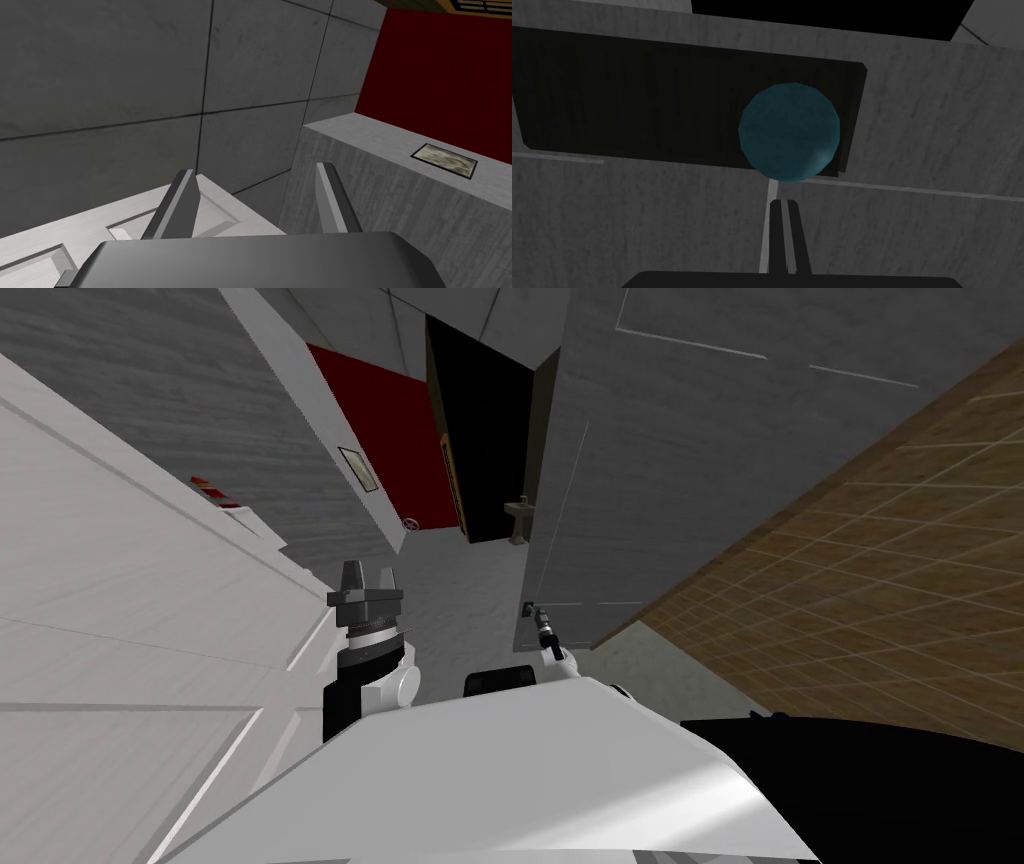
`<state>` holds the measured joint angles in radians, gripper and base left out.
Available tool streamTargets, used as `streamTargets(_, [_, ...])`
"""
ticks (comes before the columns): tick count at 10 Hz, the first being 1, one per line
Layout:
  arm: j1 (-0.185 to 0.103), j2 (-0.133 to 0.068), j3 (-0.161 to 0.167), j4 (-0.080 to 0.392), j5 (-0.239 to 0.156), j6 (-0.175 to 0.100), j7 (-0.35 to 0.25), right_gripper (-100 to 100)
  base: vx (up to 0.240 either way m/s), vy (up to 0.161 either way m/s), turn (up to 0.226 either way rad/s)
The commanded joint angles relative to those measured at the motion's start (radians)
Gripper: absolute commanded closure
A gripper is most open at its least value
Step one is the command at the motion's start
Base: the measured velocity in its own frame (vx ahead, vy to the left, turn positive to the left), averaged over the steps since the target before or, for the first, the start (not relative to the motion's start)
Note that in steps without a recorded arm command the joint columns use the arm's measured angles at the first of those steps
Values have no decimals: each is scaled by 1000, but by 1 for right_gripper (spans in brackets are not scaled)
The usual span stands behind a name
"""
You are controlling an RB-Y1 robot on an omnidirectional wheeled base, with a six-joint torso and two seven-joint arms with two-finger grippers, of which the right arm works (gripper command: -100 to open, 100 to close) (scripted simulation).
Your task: Push the door open
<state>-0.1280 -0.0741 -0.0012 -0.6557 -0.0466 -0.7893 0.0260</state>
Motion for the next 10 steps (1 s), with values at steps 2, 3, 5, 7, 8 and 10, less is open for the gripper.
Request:
streamTargets(2, [1,0,-4,-6,-6,4,-2,-100,-122,86,-69])
streamTargets(3, [1,3,-5,-8,-9,5,-3,-100,-197,66,-29])
streamTargets(5, [2,17,-10,-15,-17,10,-6,-100,-250,116,-67])
streamTargets(7, [1,21,-11,-12,-18,8,-7,-100,-177,78,-44])
streamTargets(8, [3,16,-13,-10,-20,2,-5,-100,71,17,40])
streamTargets(10, [4,13,-16,-8,-21,-3,-4,-100,212,29,18])
